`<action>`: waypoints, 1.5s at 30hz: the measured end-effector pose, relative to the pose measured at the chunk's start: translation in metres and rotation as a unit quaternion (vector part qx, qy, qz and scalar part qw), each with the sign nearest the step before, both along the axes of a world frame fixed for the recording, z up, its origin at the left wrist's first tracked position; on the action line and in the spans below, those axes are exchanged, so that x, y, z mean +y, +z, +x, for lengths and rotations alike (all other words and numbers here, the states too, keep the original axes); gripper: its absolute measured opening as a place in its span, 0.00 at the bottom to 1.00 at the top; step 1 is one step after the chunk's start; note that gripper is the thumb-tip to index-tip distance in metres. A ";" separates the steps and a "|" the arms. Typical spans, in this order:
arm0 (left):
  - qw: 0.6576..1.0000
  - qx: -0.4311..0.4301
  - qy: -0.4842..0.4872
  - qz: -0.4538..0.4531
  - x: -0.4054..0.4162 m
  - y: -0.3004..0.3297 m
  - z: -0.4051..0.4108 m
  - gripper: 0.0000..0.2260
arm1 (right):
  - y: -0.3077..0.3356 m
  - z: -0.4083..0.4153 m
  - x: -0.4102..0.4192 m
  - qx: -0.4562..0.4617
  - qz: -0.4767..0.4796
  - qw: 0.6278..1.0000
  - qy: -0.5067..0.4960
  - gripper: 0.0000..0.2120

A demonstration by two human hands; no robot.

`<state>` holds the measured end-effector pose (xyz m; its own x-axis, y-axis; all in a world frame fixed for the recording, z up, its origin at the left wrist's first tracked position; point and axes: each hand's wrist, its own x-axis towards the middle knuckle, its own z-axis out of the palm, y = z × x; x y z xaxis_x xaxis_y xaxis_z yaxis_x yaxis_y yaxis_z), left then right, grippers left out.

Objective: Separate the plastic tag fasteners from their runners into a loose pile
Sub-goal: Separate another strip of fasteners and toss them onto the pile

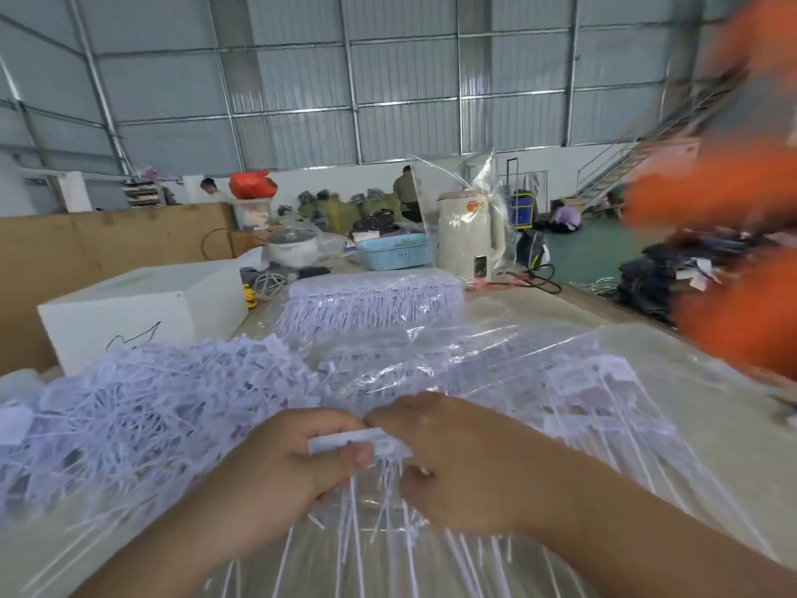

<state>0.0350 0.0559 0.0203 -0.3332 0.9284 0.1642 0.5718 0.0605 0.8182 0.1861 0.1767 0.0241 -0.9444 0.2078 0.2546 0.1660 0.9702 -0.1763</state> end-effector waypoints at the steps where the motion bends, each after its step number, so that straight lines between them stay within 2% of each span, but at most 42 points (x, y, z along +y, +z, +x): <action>1: 1.000 0.001 -0.006 -0.001 0.000 -0.001 0.000 0.04 | -0.001 0.001 0.002 0.009 -0.032 0.999 0.019 0.11; 4: 0.999 -0.011 -0.031 -0.008 0.003 -0.006 0.003 0.07 | -0.005 0.008 0.010 0.023 -0.141 0.987 0.069 0.05; 8: 0.999 -0.011 -0.041 -0.002 0.007 -0.013 0.009 0.13 | -0.011 0.014 0.018 0.069 -0.181 0.979 0.056 0.12; 10: 0.999 -0.016 -0.040 -0.005 0.007 -0.014 0.012 0.17 | -0.012 0.014 0.018 0.075 -0.180 0.979 0.053 0.12; 14: 0.999 -0.033 -0.009 0.004 0.007 -0.012 0.016 0.14 | -0.016 0.014 0.013 0.083 -0.165 0.982 0.029 0.12; 16: 0.997 -0.070 0.013 0.025 0.009 -0.013 0.019 0.16 | -0.018 0.012 0.009 0.106 -0.150 0.983 0.015 0.15; 19: 0.985 -0.141 0.061 0.076 0.010 -0.014 0.023 0.15 | -0.018 0.007 0.003 0.151 -0.139 0.979 -0.001 0.14; 21: 0.966 -0.214 0.077 0.122 0.012 -0.009 0.030 0.15 | -0.017 0.004 -0.003 0.213 -0.124 0.969 -0.010 0.15; 23: 0.930 -0.315 0.087 0.170 0.015 -0.003 0.039 0.14 | -0.015 0.000 -0.011 0.273 -0.124 0.954 -0.026 0.17; 25: 0.902 -0.375 0.093 0.191 0.017 0.002 0.046 0.15 | -0.016 -0.001 -0.013 0.304 -0.136 0.942 -0.033 0.16; 28: 0.884 -0.417 0.093 0.188 0.014 0.005 0.052 0.15 | -0.017 0.001 -0.015 0.317 -0.132 0.939 -0.023 0.14; 31: 0.868 -0.439 0.113 0.202 0.015 0.004 0.059 0.16 | -0.015 0.000 -0.017 0.320 -0.114 0.940 -0.020 0.16; 35: 0.813 -0.477 0.195 0.273 0.018 0.018 0.022 0.09 | -0.012 0.008 -0.011 0.351 -0.134 0.927 -0.013 0.15; 36: 0.816 -0.471 0.198 0.272 0.016 0.021 0.010 0.08 | -0.012 0.012 -0.007 0.352 -0.156 0.923 -0.011 0.16; 37: 0.837 -0.449 0.187 0.252 0.013 0.021 0.003 0.06 | -0.012 0.015 -0.001 0.346 -0.186 0.920 -0.005 0.15; 38: 0.873 -0.408 0.167 0.210 0.012 0.018 0.002 0.05 | -0.013 0.018 0.004 0.332 -0.213 0.919 0.004 0.14; 40: 0.935 -0.313 0.115 0.122 0.010 0.005 0.013 0.13 | -0.014 0.017 0.010 0.283 -0.246 0.927 0.026 0.11; 42: 0.952 -0.280 0.068 0.101 0.007 -0.003 0.025 0.17 | -0.018 0.014 0.009 0.225 -0.249 0.941 0.053 0.07; 45: 0.957 -0.263 0.037 0.113 0.007 -0.011 0.030 0.17 | -0.024 0.012 0.007 0.184 -0.267 0.942 0.086 0.06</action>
<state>0.0651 0.0631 0.0095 -0.4893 0.8592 0.1493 0.0776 -0.1276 0.9888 0.1978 0.1833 -0.0002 -0.8444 0.2513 0.4730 -0.1526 0.7336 -0.6622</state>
